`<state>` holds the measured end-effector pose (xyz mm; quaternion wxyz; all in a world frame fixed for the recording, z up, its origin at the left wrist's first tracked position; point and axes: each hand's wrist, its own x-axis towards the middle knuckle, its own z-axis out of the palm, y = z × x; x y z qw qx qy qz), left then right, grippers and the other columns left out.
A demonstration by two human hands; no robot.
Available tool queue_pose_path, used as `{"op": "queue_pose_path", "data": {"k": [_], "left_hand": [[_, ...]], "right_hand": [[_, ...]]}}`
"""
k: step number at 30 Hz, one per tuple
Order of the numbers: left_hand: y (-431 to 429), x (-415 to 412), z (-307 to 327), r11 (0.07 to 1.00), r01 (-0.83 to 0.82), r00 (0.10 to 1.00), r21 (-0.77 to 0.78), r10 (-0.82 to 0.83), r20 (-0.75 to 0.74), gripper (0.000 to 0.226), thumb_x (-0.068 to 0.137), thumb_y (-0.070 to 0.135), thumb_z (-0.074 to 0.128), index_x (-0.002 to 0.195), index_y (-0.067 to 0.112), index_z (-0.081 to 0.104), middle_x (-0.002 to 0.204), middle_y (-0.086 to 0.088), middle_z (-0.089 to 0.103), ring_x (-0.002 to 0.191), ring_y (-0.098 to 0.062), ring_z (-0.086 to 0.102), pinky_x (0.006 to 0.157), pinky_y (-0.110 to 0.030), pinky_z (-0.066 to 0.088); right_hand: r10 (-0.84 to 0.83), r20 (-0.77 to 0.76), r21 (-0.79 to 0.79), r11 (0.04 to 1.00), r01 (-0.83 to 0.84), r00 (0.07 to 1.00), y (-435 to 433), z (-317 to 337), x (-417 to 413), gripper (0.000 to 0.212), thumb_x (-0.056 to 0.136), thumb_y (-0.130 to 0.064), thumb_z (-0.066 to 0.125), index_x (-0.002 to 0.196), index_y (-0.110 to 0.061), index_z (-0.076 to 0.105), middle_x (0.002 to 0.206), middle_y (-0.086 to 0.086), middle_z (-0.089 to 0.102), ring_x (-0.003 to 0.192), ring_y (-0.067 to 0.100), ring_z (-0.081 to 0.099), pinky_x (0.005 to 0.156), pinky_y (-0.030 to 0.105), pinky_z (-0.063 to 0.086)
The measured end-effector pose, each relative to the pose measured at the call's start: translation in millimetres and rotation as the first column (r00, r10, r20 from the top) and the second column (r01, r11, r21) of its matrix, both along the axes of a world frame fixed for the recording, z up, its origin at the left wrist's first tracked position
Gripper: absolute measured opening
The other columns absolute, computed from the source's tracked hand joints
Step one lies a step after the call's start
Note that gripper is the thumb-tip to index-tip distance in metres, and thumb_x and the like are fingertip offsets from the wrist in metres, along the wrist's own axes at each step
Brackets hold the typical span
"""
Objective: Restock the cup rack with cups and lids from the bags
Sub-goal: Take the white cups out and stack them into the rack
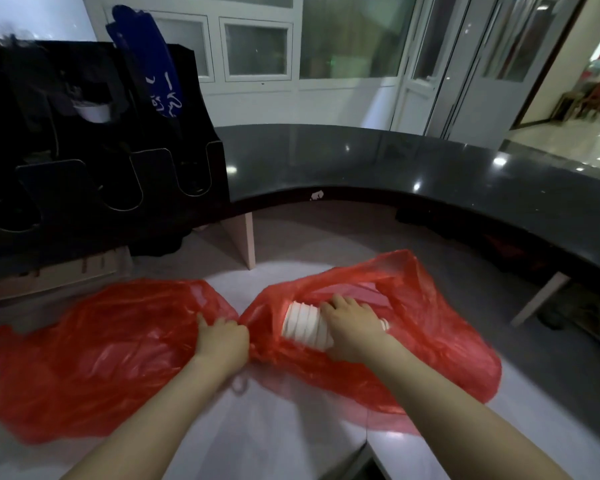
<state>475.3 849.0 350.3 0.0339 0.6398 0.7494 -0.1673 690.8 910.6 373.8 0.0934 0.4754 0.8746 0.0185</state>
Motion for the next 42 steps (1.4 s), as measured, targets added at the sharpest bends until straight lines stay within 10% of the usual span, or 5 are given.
{"op": "queue_pose_path", "data": {"k": [9,15,19,26,42], "left_hand": [[0.5,4.0,7.6,0.981,0.045,0.976,0.188,-0.083,0.200,0.063,0.084,0.025,0.051,0.143,0.032,0.031,0.154,-0.007,0.019,0.141,-0.026,0.018,0.112,-0.055,0.014],[2.5,23.6,12.9,0.606,0.483,0.719,0.632,-0.687,0.109,0.100,0.052,0.003,0.052,0.148,0.021,0.026,0.155,-0.004,0.026,0.142,-0.022,0.024,0.113,-0.052,0.012],[8.4,26.9,1.3,0.804,0.520,0.811,0.289,-0.571,0.129,0.099,0.072,0.018,0.047,0.147,0.035,-0.016,0.158,0.010,-0.012,0.145,-0.014,-0.012,0.115,-0.041,-0.015],[11.3,25.8,-13.1,0.948,0.307,0.925,0.081,-0.318,0.207,0.096,0.078,0.022,0.046,0.148,0.023,-0.019,0.160,-0.001,0.006,0.147,-0.018,0.000,0.117,-0.048,-0.006],[34.1,46.6,16.4,0.901,0.033,0.783,0.433,-0.293,0.549,0.080,0.079,0.039,0.062,0.148,0.023,0.024,0.139,0.000,0.048,0.132,-0.021,0.041,0.109,-0.030,0.031]], "right_hand": [[-0.040,0.007,-0.033,0.999,0.040,0.999,4.8,-7.4,14.6,0.095,0.074,-0.023,0.066,0.151,-0.015,0.010,0.143,0.007,0.036,0.130,0.031,0.035,0.100,0.045,0.037],[-0.050,-0.133,-0.023,0.999,0.047,0.990,3.3,-14.3,15.0,0.082,0.083,-0.045,0.053,0.151,-0.019,0.016,0.146,0.004,0.037,0.131,0.029,0.036,0.101,0.046,0.035],[-0.055,-0.159,0.007,0.998,0.057,0.986,-0.2,-20.3,14.6,0.084,0.083,-0.045,0.057,0.151,-0.019,0.015,0.145,0.002,0.036,0.130,0.027,0.037,0.100,0.044,0.035],[-0.039,-0.139,0.042,0.998,0.045,0.990,-6.4,-26.3,17.5,0.087,0.075,-0.044,0.068,0.145,-0.021,0.022,0.135,0.008,0.036,0.120,0.031,0.040,0.097,0.044,0.037],[0.035,-0.744,0.112,0.991,0.073,0.668,11.3,63.3,44.3,0.086,0.063,-0.051,0.074,0.138,-0.027,0.039,0.134,-0.007,0.050,0.122,0.018,0.048,0.096,0.037,0.043]]}}
